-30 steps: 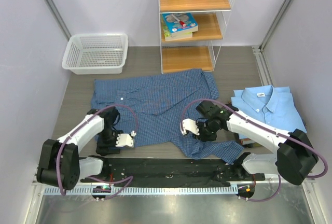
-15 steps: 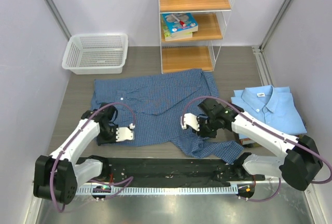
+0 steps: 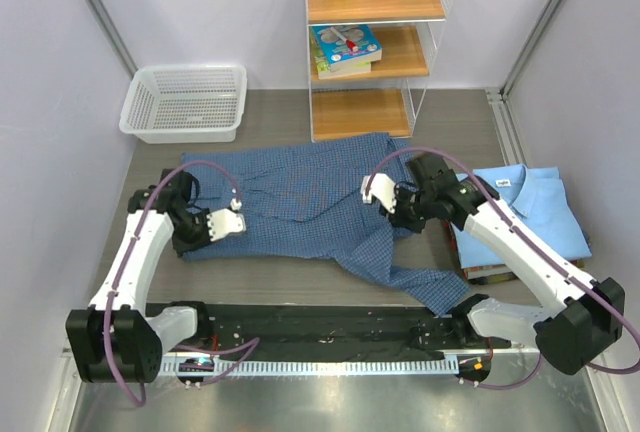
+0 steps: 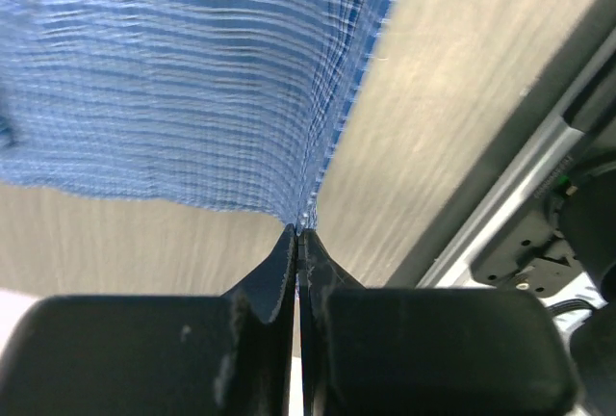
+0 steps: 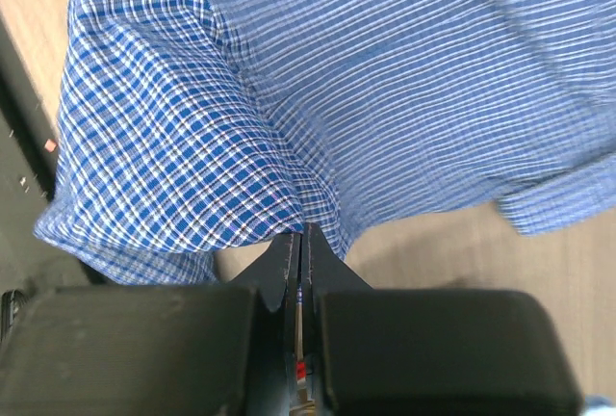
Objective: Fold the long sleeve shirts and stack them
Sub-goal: Fold the shirt
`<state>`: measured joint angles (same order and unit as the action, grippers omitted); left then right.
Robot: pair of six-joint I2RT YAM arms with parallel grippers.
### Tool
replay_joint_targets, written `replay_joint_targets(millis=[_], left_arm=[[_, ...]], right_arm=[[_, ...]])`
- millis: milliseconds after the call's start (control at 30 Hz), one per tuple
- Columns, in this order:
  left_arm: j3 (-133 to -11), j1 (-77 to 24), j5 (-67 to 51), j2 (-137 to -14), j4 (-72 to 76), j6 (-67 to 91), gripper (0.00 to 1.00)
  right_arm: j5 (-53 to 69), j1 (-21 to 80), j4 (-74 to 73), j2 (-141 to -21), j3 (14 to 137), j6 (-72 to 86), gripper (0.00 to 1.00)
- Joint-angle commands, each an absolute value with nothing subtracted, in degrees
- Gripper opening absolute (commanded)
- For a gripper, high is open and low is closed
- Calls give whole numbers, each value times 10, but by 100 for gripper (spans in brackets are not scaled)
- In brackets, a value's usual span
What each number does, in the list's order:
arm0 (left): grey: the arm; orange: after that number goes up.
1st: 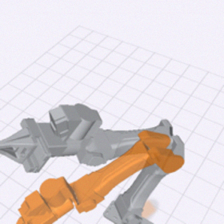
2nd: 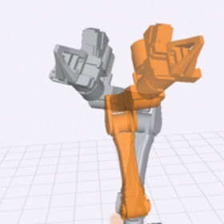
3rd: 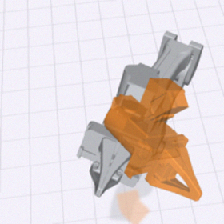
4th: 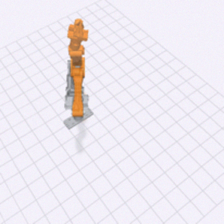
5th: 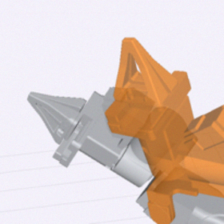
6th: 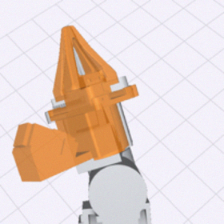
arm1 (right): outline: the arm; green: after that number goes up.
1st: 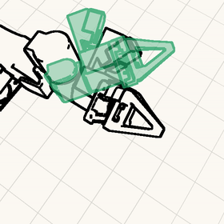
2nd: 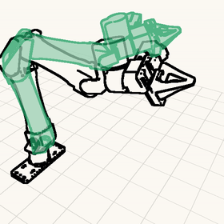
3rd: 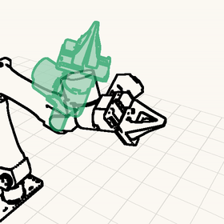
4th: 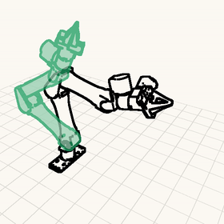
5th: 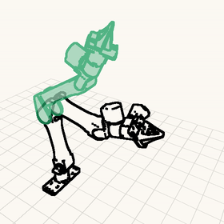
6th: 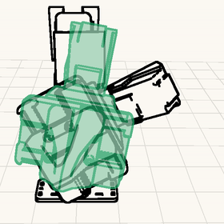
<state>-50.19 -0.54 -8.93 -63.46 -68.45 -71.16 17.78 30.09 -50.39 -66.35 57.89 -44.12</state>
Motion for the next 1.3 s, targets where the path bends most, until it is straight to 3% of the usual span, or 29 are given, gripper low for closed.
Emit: replay_joint_targets(millis=[0,633,1267], left_arm=[[-552,25,-127,-648,-674,-713,0],[-669,73,-128,-830,-537,-650,0],[-747,75,-120,-951,-494,-633,0]], right_arm=[[200,281,-500,-688,645,-449,1],[212,227,-486,-944,932,-516,1],[223,193,-457,-1003,926,-502,1]])
